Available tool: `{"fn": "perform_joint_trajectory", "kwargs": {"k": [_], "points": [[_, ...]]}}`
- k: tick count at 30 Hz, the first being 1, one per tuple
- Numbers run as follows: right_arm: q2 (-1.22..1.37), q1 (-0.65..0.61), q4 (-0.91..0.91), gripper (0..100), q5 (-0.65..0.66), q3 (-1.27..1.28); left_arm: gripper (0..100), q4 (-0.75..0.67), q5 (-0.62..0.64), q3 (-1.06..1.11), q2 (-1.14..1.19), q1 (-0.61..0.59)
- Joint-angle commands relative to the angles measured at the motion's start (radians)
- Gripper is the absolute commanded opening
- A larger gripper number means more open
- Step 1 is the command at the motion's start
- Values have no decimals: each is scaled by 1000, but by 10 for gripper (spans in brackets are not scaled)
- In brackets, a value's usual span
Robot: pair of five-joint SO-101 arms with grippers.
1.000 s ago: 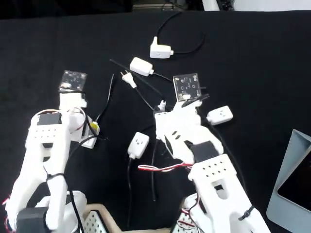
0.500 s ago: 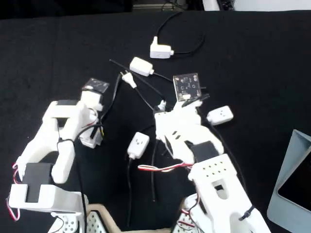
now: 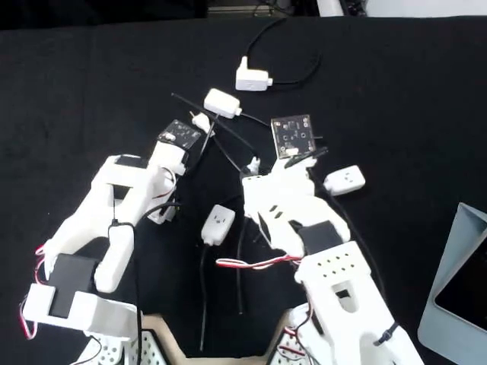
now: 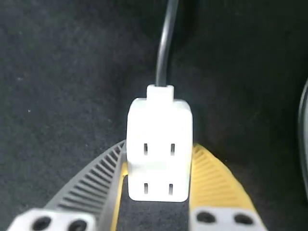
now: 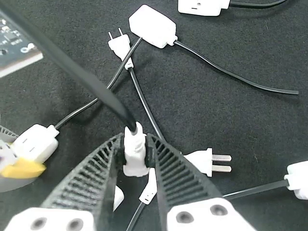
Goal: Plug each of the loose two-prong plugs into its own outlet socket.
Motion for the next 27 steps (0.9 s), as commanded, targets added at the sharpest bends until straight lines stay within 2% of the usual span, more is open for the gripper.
{"fn": "perform_joint_trajectory", "kwargs": {"k": [1, 7, 14, 21, 27], "points": [[-18, 9, 9, 13, 2, -28, 220, 0, 5, -97, -2, 30], [-18, 6, 11, 13, 3, -31, 238, 126, 38, -173, -44, -54], [-18, -9, 11, 13, 57, -62, 241, 203, 51, -101, -299, -185], [-16, -195, 74, 13, 124, -151, 238, 195, 209, 74, -549, -417], [91, -338, 78, 13, 181, -223, 238, 192, 253, 209, -669, -593]]}}
